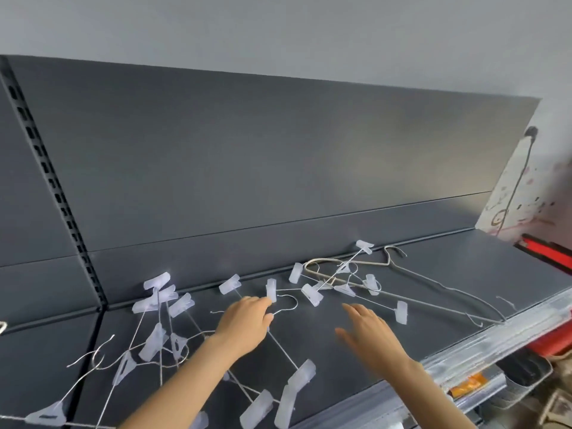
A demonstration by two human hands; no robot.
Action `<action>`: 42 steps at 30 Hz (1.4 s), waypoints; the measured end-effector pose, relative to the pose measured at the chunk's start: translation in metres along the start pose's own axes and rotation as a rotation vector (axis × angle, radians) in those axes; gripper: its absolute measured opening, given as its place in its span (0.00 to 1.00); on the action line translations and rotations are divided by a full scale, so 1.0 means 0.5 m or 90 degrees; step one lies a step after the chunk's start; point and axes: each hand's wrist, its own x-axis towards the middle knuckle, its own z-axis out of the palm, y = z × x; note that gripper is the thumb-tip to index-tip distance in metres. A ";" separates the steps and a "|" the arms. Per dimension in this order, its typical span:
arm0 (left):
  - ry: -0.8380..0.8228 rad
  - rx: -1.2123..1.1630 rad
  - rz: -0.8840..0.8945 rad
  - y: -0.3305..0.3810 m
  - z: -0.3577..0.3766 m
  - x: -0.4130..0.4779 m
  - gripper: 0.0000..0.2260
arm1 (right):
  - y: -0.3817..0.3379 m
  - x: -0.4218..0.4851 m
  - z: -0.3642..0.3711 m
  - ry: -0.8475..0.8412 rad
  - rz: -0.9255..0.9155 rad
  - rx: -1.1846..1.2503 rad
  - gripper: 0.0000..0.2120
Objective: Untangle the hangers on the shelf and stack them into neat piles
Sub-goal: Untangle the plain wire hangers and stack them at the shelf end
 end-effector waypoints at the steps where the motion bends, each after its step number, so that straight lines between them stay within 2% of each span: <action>1: -0.009 -0.005 0.008 0.015 0.005 0.021 0.15 | 0.020 0.008 -0.005 0.004 0.016 0.002 0.27; 7: -0.034 -0.031 0.073 0.095 0.029 0.120 0.12 | 0.124 0.032 -0.023 0.021 0.095 0.012 0.25; 14: -0.033 -0.045 0.066 0.170 0.069 0.196 0.07 | 0.244 0.078 -0.042 0.035 0.142 0.031 0.24; 16: -0.034 -0.049 0.071 0.190 0.089 0.227 0.09 | 0.285 0.098 -0.051 0.037 0.154 0.038 0.24; 21: -0.066 0.008 0.033 0.245 0.131 0.319 0.23 | 0.395 0.155 -0.076 0.027 0.174 0.032 0.23; 25: -0.097 0.034 -0.057 0.271 0.156 0.367 0.16 | 0.457 0.204 -0.086 0.001 0.204 -0.017 0.21; 31: -0.016 -0.159 -0.153 0.283 0.178 0.375 0.05 | 0.480 0.246 -0.059 -0.067 0.231 -0.030 0.17; 34: 0.032 -0.230 -0.184 0.277 0.165 0.371 0.07 | 0.481 0.261 -0.052 -0.046 0.235 -0.012 0.14; 37: 0.055 -0.226 -0.191 0.256 0.139 0.366 0.08 | 0.481 0.273 -0.048 -0.017 0.242 0.074 0.10; 42: 0.075 -0.236 -0.187 0.204 0.106 0.337 0.09 | 0.481 0.275 -0.059 0.077 0.188 0.152 0.09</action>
